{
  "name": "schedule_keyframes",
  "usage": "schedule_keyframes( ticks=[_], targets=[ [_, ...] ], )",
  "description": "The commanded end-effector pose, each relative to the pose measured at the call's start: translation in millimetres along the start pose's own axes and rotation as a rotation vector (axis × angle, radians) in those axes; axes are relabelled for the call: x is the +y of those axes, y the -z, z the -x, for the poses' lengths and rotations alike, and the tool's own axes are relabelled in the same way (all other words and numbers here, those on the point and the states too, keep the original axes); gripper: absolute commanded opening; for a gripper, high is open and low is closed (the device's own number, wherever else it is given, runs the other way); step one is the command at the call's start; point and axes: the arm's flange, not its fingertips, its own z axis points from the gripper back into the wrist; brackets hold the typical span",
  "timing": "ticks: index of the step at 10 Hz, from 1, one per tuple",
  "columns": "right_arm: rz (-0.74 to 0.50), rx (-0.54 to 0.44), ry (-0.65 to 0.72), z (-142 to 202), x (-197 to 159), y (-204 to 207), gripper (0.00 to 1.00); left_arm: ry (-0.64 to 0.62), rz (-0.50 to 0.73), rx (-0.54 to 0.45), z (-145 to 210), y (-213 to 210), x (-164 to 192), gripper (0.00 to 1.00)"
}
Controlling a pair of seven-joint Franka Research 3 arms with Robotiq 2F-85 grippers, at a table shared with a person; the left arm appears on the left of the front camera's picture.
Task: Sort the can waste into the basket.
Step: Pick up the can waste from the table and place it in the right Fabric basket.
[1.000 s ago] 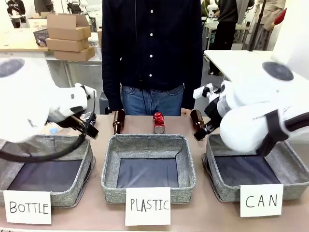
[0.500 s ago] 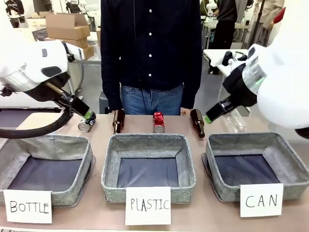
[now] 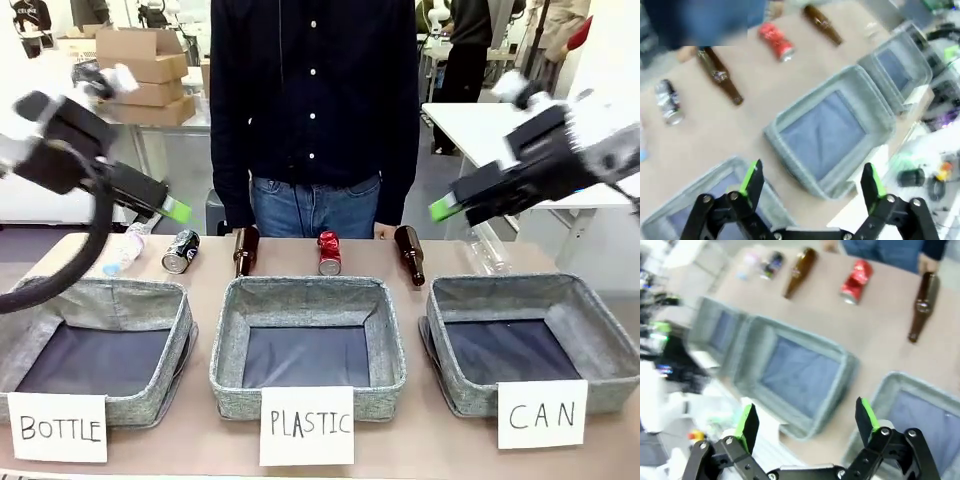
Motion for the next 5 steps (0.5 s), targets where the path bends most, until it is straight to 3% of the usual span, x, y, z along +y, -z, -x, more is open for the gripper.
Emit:
schedule_keyframes(
  ticks=[1, 2, 5],
  targets=[
    [-0.558, -0.147, 0.403, 37, -47, -45, 1.0, -0.288, 0.514, -0.12, 36, -17, 43, 1.0],
    [-0.603, -0.193, 0.465, 42, -63, -54, 1.0, -0.359, 0.565, -0.202, 48, -19, 56, 1.0],
    [-0.51, -0.249, 0.501, 44, -76, -56, 1.0, -0.392, 0.615, -0.344, 61, -32, 76, 1.0]
  ],
)
